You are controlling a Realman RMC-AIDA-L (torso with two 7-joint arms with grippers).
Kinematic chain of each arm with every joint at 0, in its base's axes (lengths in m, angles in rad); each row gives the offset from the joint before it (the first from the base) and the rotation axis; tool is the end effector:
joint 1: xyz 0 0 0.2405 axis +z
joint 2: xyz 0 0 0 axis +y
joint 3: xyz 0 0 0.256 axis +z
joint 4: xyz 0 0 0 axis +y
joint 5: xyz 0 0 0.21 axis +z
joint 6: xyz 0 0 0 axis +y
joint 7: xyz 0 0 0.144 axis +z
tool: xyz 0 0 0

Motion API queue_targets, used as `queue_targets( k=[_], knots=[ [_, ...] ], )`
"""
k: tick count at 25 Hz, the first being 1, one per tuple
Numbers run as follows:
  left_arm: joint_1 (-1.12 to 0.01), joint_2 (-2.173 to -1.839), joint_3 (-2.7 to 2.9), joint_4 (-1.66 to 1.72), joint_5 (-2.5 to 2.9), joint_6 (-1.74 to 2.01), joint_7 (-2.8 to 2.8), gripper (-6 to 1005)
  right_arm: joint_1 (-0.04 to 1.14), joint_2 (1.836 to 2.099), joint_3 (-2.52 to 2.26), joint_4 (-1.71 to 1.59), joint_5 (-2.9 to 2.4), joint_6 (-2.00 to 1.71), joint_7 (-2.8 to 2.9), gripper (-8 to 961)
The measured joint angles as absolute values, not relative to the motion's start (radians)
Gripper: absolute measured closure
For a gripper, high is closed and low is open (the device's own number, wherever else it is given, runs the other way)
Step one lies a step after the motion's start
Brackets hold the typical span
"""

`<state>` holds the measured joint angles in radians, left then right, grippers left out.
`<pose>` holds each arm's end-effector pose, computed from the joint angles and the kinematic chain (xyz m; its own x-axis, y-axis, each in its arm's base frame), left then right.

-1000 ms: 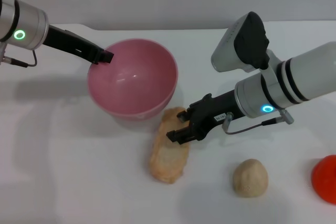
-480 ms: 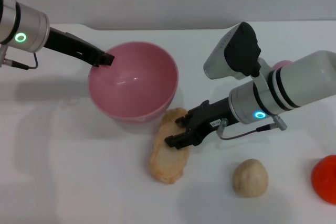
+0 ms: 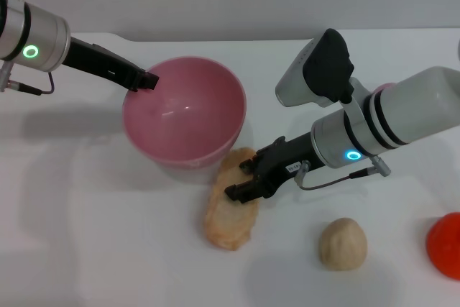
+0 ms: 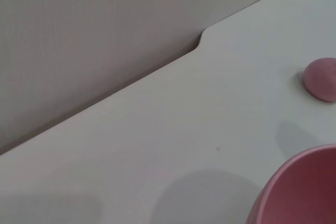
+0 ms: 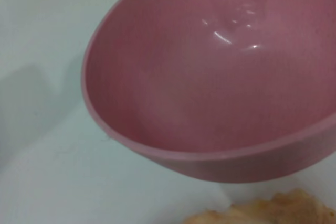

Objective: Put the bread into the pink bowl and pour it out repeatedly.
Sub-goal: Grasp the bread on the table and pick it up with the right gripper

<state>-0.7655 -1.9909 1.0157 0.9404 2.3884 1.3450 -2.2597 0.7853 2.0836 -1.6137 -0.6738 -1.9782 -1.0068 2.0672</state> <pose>-0.1992 0.4211 0.0348 0.7608 0.6382 0.1178 0.6294 -0.6813 -0.3739 0.1772 0.3701 -0.1124 0.8847 -0.4660 0.0120 -0.4576 -0.8731 -0.1682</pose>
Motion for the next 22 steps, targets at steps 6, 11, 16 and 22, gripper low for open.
queue_targets(
  k=[6, 11, 16, 22],
  knots=[
    [-0.765, -1.991, 1.017, 0.94, 2.388, 1.344, -2.26, 953, 0.786, 2.083, -1.618, -0.671, -1.977, -1.004, 2.068, 351],
    [-0.763, -1.993, 1.018, 0.94, 2.388, 1.344, -2.26, 953, 0.786, 2.084, -1.618, -0.661, -1.974, -0.999, 2.068, 351],
    [-0.763, -1.994, 1.018, 0.94, 2.388, 1.344, -2.258, 953, 0.785, 2.086, -1.618, -0.653, -1.974, -0.992, 2.069, 352],
    [-0.761, -1.994, 1.018, 0.94, 2.388, 1.344, -2.254, 953, 0.783, 2.086, -1.62, -0.652, -1.974, -0.985, 2.07, 446]
  ],
)
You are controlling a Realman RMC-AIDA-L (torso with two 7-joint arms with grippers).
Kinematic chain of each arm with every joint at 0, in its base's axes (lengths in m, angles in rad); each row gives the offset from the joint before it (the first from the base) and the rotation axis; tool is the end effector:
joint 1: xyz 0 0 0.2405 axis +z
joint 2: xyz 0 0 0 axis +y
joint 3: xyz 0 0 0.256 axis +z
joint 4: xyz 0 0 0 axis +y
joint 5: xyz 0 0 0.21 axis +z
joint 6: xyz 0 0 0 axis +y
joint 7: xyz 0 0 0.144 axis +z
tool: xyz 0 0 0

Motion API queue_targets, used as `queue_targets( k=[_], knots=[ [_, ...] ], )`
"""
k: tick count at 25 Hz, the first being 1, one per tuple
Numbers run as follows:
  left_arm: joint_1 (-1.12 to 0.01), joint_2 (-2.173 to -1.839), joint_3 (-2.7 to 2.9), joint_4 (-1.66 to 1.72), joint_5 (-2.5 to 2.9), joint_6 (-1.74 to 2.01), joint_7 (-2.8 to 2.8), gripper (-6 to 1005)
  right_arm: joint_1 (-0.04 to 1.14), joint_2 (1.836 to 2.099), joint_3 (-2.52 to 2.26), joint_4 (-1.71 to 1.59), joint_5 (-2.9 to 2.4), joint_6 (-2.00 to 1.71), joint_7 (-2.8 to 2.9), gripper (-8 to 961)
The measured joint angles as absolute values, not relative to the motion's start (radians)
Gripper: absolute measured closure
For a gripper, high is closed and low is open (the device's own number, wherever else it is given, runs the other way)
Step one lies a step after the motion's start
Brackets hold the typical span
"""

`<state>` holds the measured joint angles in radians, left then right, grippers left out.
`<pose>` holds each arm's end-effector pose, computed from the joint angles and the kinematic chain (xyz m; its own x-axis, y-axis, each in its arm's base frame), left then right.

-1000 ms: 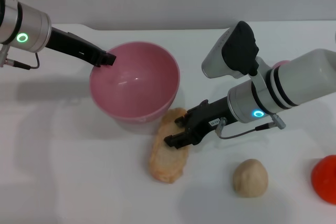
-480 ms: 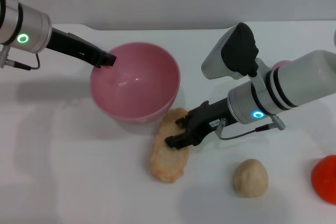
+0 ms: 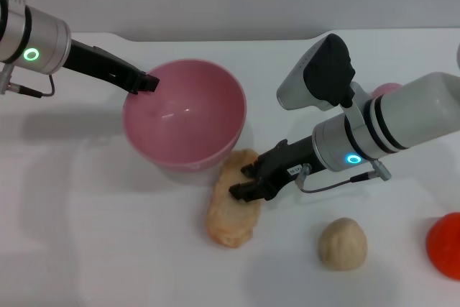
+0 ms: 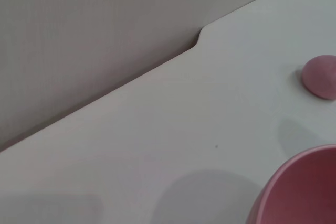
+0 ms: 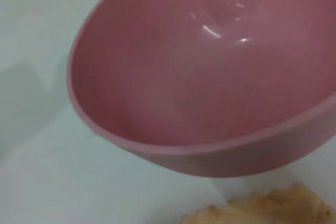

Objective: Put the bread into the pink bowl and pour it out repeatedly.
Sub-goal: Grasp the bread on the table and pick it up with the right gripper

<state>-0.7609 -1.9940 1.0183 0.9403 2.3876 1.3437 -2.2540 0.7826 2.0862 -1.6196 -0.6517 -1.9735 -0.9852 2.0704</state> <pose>-0.2005 0.4198 0.0330 0.7621 0.6371 0.1150 0.6278 -0.6838 -0.3719 0.1831 0.3692 -0.1150 0.8741 -0.4856 0.0123 -0.4758 -0.8611 -0.1791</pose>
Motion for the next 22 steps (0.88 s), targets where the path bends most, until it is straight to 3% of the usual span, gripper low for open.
queue_targets(
  k=[7, 22],
  knots=[
    [-0.756, -1.995, 1.011, 0.94, 2.387, 1.346, -2.245, 953, 0.778, 2.088, -1.62, -0.652, -1.955, -0.976, 2.071, 548],
    [-0.747, -1.996, 1.011, 0.94, 2.386, 1.349, -2.243, 953, 0.775, 2.088, -1.635, -0.659, -1.953, -0.972, 2.066, 637]
  ],
)
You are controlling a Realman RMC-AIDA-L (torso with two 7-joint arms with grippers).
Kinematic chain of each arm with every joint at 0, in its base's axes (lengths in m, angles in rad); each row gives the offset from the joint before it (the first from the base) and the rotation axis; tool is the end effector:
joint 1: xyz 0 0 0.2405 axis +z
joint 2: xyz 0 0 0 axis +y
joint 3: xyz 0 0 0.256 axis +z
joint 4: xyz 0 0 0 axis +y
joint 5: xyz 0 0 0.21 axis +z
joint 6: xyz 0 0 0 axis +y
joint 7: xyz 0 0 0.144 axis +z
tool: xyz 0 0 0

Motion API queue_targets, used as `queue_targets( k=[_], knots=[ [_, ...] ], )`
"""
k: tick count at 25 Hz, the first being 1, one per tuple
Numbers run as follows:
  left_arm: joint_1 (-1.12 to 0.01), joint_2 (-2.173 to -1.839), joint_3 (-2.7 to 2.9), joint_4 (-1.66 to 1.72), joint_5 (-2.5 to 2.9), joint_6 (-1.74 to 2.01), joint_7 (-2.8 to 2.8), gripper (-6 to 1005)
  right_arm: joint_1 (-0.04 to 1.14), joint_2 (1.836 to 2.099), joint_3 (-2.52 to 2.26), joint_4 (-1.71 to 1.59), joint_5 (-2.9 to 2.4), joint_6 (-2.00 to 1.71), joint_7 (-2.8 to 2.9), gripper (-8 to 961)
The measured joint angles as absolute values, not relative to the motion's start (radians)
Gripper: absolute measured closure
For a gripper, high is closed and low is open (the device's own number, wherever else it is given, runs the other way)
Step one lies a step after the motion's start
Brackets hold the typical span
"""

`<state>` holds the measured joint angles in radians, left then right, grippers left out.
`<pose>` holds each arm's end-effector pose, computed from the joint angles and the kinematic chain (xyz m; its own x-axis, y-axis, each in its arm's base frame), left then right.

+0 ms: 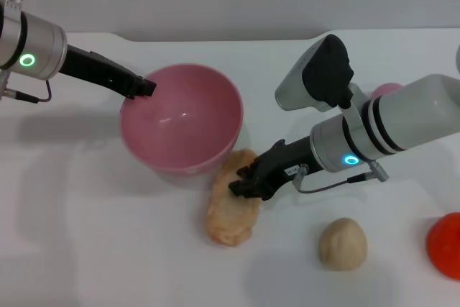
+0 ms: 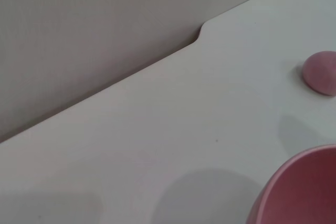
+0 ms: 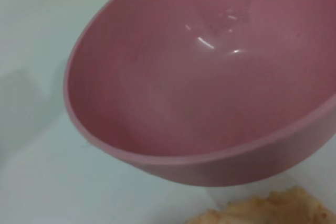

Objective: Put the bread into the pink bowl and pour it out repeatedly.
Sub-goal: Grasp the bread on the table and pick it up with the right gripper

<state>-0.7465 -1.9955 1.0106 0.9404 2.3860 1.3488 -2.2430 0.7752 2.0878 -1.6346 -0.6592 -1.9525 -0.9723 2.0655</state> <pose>-0.2064 0.4164 0.0333 0.7567 0.6434 0.1164 0.6346 -0.6798 -0.3677 0.1814 0.3681 -0.1169 0.8759 -0.4824 -0.0016 -0.4750 -0.8619 -0.1776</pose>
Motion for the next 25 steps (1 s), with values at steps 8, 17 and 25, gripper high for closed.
queue_targets(
  k=[8, 17, 25],
  knots=[
    [-0.746, -1.994, 1.011, 0.94, 2.386, 1.351, -2.243, 953, 0.776, 2.088, -1.636, -0.66, -1.952, -0.973, 2.068, 710],
    [-0.747, -1.993, 1.011, 0.94, 2.387, 1.357, -2.243, 953, 0.775, 2.088, -1.647, -0.66, -1.948, -0.973, 2.068, 794],
    [-0.741, -1.992, 1.009, 0.94, 2.385, 1.358, -2.236, 953, 0.773, 2.088, -1.647, -0.66, -1.947, -0.974, 2.069, 825]
  ],
)
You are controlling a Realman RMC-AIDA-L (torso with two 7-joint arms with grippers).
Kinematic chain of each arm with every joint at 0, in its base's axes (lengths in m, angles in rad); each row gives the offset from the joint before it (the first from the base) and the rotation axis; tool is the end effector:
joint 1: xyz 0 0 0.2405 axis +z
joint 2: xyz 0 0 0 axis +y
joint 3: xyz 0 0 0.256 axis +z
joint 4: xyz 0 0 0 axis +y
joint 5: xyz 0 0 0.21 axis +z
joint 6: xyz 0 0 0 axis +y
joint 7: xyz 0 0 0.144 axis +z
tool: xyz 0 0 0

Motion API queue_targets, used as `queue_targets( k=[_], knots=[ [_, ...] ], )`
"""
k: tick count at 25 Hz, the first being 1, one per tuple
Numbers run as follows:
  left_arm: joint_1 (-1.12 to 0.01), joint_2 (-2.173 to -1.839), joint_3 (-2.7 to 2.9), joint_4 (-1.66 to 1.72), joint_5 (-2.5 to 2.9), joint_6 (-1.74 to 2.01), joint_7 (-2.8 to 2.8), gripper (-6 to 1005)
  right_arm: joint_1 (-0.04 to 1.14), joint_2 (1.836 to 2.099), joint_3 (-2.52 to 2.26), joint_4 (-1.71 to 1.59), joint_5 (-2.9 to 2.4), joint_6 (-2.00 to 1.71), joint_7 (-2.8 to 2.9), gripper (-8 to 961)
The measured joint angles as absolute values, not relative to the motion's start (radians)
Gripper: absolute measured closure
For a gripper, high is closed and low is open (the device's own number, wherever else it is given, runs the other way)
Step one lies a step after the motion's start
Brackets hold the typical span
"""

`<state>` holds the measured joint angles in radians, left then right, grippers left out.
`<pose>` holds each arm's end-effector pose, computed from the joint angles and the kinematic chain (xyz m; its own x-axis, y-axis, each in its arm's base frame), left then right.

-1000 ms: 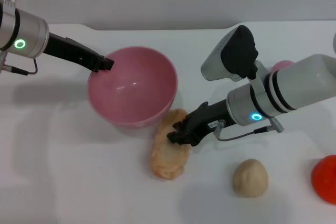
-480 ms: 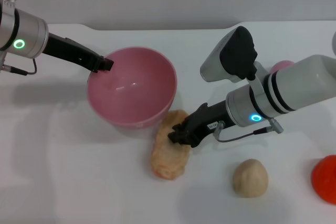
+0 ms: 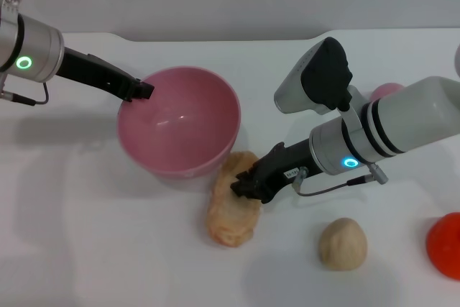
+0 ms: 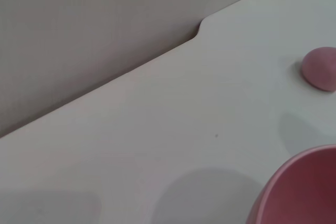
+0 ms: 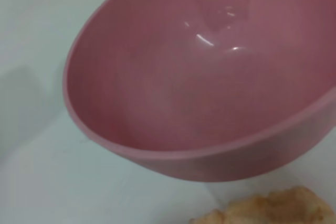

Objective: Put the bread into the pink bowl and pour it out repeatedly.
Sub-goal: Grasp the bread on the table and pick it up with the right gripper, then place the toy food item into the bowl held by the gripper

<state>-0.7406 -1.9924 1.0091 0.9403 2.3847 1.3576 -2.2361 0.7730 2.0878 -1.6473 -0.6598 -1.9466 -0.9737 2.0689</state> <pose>-0.2092 0.4145 0.0344 0.7561 0.6451 0.1108 0.6348 -0.6814 -0.3643 0.1818 0.3659 -0.1185 0.8753 -0.4836 0.0039 -0.4759 -0.8627 -0.1710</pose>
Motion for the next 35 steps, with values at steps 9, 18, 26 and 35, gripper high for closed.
queue_targets(
  k=[9, 18, 26, 35],
  knots=[
    [-0.737, -1.987, 1.006, 0.94, 2.381, 1.354, -2.236, 953, 0.732, 2.083, -1.64, -0.714, -1.947, -0.97, 2.069, 833],
    [-0.739, -1.971, 0.988, 0.94, 2.385, 1.353, -2.243, 953, 0.589, 2.071, -1.491, -0.913, -2.013, -0.966, 2.071, 846],
    [-0.738, -1.973, 0.988, 0.94, 2.384, 1.358, -2.25, 953, 0.522, 2.072, -1.283, -0.983, -2.078, -0.942, 2.061, 854],
    [-0.735, -1.983, 0.988, 0.938, 2.384, 1.358, -2.25, 953, 0.475, 2.081, -1.177, -1.187, -2.065, -0.9, 2.047, 856]
  ],
)
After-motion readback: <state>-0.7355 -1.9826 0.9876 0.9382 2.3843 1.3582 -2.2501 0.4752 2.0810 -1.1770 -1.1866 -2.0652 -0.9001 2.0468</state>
